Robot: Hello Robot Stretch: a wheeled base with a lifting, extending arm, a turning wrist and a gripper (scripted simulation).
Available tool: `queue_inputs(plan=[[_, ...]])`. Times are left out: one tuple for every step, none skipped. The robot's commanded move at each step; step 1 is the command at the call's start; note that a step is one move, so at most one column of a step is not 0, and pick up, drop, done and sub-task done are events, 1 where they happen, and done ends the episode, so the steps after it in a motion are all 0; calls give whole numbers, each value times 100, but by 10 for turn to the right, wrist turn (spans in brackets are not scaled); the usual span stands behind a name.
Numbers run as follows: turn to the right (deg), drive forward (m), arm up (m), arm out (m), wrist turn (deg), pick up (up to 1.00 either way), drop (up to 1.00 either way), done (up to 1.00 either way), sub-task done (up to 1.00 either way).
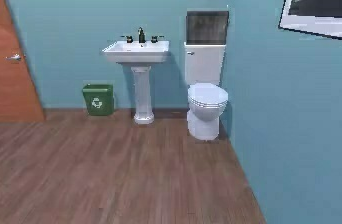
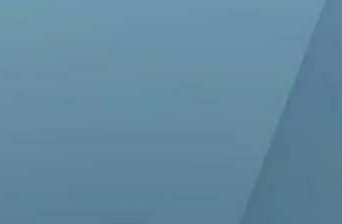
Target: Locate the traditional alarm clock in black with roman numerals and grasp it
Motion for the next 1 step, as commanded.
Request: queue_inputs(plan=[[-450, 0, 0, 0, 0, 0, 0, 0, 0]])
